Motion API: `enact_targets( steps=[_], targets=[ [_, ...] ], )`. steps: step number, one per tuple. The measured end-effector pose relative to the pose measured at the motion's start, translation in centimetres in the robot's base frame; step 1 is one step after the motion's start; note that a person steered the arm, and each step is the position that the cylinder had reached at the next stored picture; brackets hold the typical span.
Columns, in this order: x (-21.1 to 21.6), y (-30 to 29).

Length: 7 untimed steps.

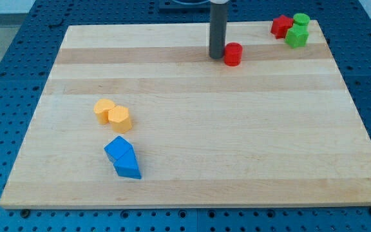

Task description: Move the red circle to the red star

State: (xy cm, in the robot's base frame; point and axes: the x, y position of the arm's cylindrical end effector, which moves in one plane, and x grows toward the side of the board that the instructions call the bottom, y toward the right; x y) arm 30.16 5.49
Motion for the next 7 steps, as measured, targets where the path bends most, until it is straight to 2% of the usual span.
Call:
enact_targets(
  steps=[2, 3, 5, 6, 7],
  targets=[
    [3.1, -5.9],
    [3.2, -4.0],
    [-0.5, 4.1],
    [-0.7, 4.9],
    [1.5, 3.0]
  ],
)
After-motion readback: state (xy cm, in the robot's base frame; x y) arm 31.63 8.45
